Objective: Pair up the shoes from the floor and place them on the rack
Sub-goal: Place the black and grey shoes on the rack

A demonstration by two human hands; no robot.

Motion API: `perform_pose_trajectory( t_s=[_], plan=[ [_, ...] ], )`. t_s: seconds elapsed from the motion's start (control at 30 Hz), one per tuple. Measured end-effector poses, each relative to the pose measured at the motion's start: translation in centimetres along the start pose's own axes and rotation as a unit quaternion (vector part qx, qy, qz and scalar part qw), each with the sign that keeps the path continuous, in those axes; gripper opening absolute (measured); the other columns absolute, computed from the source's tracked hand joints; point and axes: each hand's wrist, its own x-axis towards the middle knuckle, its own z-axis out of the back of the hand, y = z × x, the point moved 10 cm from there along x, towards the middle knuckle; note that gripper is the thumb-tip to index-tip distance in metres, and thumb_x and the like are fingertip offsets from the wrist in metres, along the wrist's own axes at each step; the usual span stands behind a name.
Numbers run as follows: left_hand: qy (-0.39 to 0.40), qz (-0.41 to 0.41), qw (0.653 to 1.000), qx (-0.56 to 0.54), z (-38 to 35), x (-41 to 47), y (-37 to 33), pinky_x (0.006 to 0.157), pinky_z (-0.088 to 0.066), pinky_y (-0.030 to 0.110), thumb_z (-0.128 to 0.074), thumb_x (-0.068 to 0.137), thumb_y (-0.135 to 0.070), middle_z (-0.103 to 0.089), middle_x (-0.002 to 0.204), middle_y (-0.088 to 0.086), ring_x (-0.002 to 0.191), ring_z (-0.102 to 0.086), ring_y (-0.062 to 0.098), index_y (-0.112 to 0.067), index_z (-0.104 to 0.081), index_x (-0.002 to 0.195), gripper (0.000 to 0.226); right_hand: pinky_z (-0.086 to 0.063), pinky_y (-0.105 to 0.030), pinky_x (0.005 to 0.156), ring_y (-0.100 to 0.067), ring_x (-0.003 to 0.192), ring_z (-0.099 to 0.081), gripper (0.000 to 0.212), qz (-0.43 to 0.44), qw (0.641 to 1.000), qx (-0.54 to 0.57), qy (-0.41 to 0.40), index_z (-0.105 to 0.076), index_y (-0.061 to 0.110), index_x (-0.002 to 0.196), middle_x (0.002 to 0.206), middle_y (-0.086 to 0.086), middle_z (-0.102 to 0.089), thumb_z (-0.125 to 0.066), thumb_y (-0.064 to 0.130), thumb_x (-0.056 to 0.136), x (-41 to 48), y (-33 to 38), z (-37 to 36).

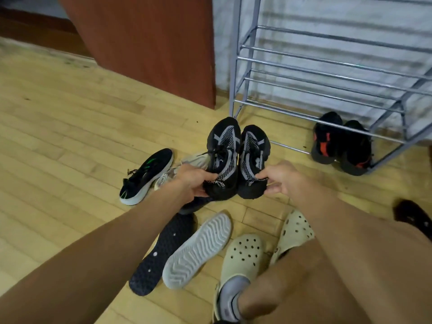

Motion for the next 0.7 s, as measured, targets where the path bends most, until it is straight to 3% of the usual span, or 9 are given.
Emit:
perform_pose_trajectory(
  t_s=[0.1, 0.2, 0.27, 0.33, 0.43, 0.5, 0.6, 0.7],
  plan=[
    [0.015, 0.020, 0.999, 0.022, -3.0, 3.4, -0.3, 0.076, -0.056, 0.043, -0.068, 0.081, 0.004, -0.069, 0.106, 0.019, 0.088, -0.067, 0.031, 0.004, -0.062, 0.103, 0.022, -0.058, -0.042, 0.077, -0.036, 0.105, -0.063, 0.041, -0.012, 0.999, 0.000, -0.037, -0.059, -0.002, 0.121, 0.112, -0.018, -0.063, -0.070, -0.002, 0.081, 2.8, -0.6, 2.5],
    [0.033, 0.036, 0.998, 0.038, -6.1, 7.4, -0.9, 0.077, -0.054, 0.040, -0.067, 0.083, 0.004, -0.068, 0.105, 0.017, 0.091, -0.065, 0.030, 0.002, -0.062, 0.096, 0.015, -0.060, -0.045, 0.075, -0.036, 0.099, -0.066, 0.028, -0.028, 0.998, 0.018, -0.061, -0.062, -0.001, 0.107, 0.109, -0.017, -0.065, -0.070, -0.003, 0.080, 6.0, -1.4, 5.0],
    [0.040, 0.047, 0.997, 0.047, -7.9, 10.4, -1.5, 0.069, -0.056, 0.036, -0.068, 0.082, 0.003, -0.069, 0.108, 0.016, 0.090, -0.066, 0.028, 0.003, -0.063, 0.107, 0.025, -0.060, -0.045, 0.075, -0.035, 0.096, -0.066, 0.015, -0.028, 0.996, 0.027, -0.079, -0.060, 0.005, 0.087, 0.108, -0.017, -0.066, -0.071, -0.002, 0.079, 8.3, -1.6, 6.8],
    [0.045, 0.057, 0.996, 0.047, -9.5, 13.8, -2.1, 0.059, -0.057, 0.032, -0.070, 0.080, 0.002, -0.070, 0.112, 0.015, 0.087, -0.068, 0.026, 0.003, -0.063, 0.112, 0.033, -0.060, -0.045, 0.076, -0.035, 0.098, -0.067, 0.015, -0.028, 0.995, 0.038, -0.088, -0.060, 0.005, 0.083, 0.108, -0.016, -0.067, -0.072, -0.001, 0.078, 10.9, -1.7, 8.4],
    [0.048, 0.057, 0.997, 0.034, -11.7, 18.7, -3.4, 0.073, -0.056, 0.038, -0.070, 0.077, 0.006, -0.070, 0.112, 0.018, 0.094, -0.067, 0.031, 0.001, -0.067, 0.098, 0.022, -0.060, -0.047, 0.078, -0.033, 0.096, -0.068, 0.026, -0.031, 0.994, 0.044, -0.093, -0.065, -0.002, 0.101, 0.105, -0.016, -0.069, -0.074, 0.001, 0.077, 15.0, -1.3, 10.2],
    [0.039, 0.042, 0.998, 0.026, -12.9, 21.3, -4.8, 0.077, -0.053, 0.038, -0.069, 0.078, 0.008, -0.068, 0.103, 0.017, 0.093, -0.064, 0.032, -0.001, -0.066, 0.088, 0.014, -0.060, -0.048, 0.080, -0.032, 0.095, -0.069, 0.023, -0.028, 0.994, 0.056, -0.093, -0.067, -0.002, 0.099, 0.103, -0.017, -0.070, -0.074, 0.001, 0.077, 17.8, -0.7, 10.9],
    [0.041, 0.013, 0.999, 0.022, -14.9, 25.1, -6.9, 0.080, -0.052, 0.038, -0.069, 0.079, 0.007, -0.066, 0.104, 0.017, 0.093, -0.064, 0.033, 0.005, -0.065, 0.104, 0.025, -0.060, -0.047, 0.080, -0.030, 0.093, -0.070, 0.009, -0.019, 0.991, 0.072, -0.108, -0.069, 0.004, 0.085, 0.100, -0.013, -0.072, -0.073, 0.002, 0.077, 22.1, 0.3, 12.0],
    [0.043, -0.018, 0.998, 0.032, -16.5, 28.4, -9.0, 0.086, -0.053, 0.041, -0.070, 0.079, 0.004, -0.067, 0.108, 0.018, 0.096, -0.065, 0.033, 0.002, -0.065, 0.109, 0.030, -0.059, -0.047, 0.081, -0.031, 0.092, -0.069, 0.011, 0.007, 0.989, 0.025, -0.148, -0.071, 0.005, 0.086, 0.095, -0.013, -0.072, -0.074, 0.011, 0.078, 25.6, 1.9, 13.4]
  ],
)
